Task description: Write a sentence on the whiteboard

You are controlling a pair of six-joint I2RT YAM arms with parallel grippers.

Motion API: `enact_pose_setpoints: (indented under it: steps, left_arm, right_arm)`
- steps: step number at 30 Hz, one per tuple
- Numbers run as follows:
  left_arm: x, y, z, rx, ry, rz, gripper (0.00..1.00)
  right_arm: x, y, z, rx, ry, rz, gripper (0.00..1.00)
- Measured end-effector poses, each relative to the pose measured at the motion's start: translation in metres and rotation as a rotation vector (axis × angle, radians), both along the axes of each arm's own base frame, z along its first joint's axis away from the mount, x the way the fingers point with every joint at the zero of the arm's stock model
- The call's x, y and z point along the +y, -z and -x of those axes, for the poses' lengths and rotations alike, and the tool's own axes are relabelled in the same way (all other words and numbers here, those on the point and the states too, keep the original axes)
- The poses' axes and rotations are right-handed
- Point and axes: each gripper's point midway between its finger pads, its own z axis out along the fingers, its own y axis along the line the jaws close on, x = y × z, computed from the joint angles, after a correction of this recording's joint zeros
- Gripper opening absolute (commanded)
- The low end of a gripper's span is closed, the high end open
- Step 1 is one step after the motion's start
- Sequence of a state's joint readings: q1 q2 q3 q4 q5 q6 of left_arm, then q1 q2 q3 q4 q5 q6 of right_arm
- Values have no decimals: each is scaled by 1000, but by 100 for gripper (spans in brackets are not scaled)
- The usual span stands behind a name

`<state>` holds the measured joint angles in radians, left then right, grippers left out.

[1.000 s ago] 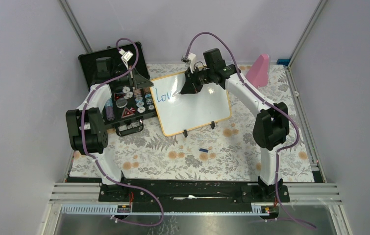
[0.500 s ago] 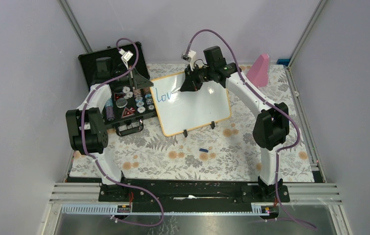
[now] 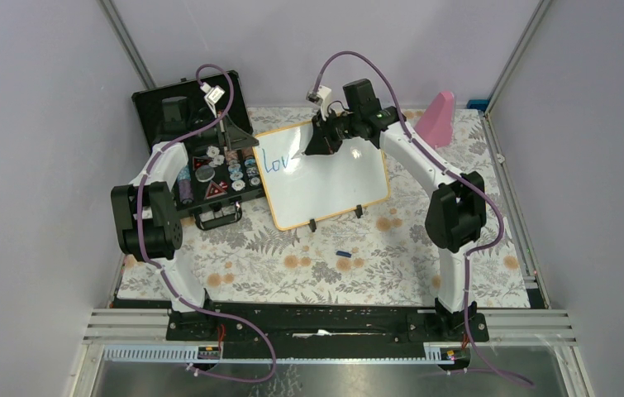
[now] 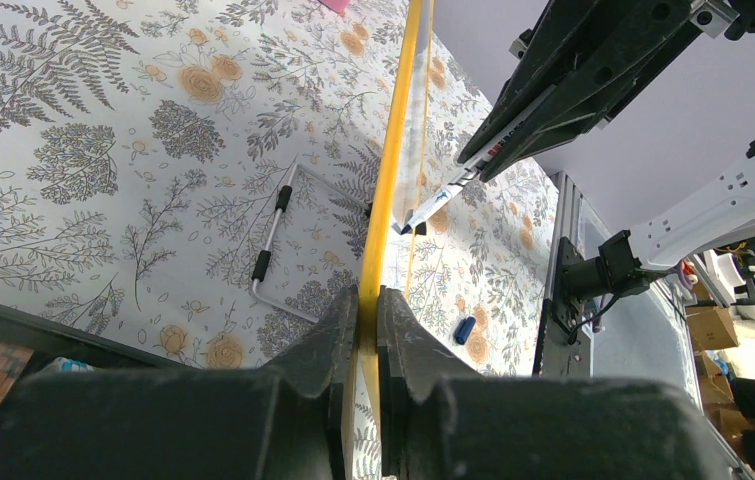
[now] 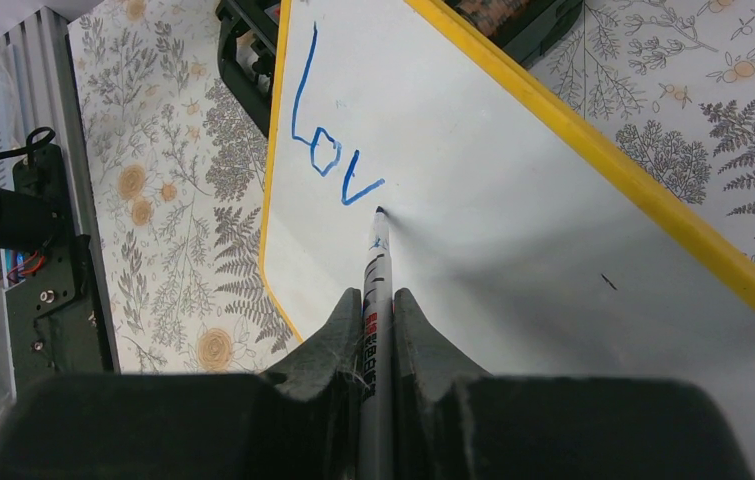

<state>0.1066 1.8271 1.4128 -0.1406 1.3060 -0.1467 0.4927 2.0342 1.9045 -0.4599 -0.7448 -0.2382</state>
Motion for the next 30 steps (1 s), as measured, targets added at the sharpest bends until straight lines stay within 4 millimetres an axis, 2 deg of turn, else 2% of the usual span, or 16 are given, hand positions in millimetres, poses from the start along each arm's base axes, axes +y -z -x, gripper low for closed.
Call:
enact_pose_setpoints:
  steps: [30]
  left_arm:
    - [0,0,0,1,-2,-2,0]
  right_arm:
    - [-11,-4,-9,-4,23,-6,0]
